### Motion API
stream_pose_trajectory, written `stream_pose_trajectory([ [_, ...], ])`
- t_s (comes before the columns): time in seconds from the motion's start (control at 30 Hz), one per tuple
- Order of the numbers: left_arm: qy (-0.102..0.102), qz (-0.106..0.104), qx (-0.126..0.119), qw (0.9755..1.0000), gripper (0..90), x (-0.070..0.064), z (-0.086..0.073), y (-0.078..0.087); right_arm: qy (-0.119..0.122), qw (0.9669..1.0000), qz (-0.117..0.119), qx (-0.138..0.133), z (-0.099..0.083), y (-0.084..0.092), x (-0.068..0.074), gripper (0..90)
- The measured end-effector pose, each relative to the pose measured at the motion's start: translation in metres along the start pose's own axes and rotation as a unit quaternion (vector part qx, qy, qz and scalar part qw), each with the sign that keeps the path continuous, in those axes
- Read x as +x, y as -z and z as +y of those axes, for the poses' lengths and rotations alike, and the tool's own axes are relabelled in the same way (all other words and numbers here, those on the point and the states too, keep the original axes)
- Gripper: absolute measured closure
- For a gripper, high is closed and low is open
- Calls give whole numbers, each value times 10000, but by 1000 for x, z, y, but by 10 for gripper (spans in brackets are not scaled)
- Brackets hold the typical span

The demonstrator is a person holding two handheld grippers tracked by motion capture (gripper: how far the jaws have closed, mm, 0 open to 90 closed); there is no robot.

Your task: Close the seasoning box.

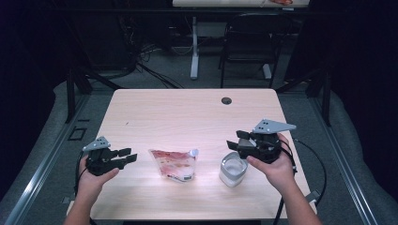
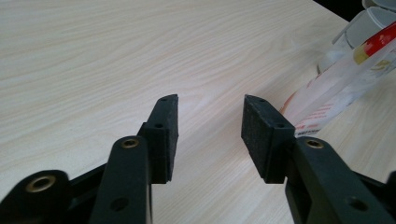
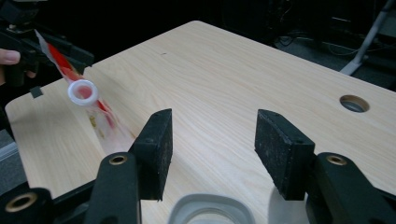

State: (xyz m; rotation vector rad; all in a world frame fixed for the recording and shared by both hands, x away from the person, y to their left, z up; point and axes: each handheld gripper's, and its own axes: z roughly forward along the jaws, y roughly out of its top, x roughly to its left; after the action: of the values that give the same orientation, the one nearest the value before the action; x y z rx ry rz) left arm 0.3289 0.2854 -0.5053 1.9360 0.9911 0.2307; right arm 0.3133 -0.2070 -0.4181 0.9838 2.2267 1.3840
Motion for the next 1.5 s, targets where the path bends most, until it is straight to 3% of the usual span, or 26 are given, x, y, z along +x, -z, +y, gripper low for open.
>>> stream_pose_trajectory([
  [0.27, 166, 247, -1, 9996, 616, 4, -2, 2, -214, 9993, -294, -62, -7, 11, -13, 488],
  [0.5, 114, 262, -81, 9996, 558, 1, -1, 1, -300, 9982, -522, -73, -9, 22, -22, 585],
  [0.77, 104, 191, -121, 9997, 567, 0, -1, 2, -438, 9961, -754, -91, -13, 29, -38, 650],
  [1.17, 118, 305, -105, 9994, 572, 1, -2, 2, -663, 9937, -898, -19, -24, 31, -55, 737],
  [1.5, 192, 419, -79, 9989, 567, 4, -3, 3, -714, 9901, -1198, 129, -32, 27, -68, 835],
])
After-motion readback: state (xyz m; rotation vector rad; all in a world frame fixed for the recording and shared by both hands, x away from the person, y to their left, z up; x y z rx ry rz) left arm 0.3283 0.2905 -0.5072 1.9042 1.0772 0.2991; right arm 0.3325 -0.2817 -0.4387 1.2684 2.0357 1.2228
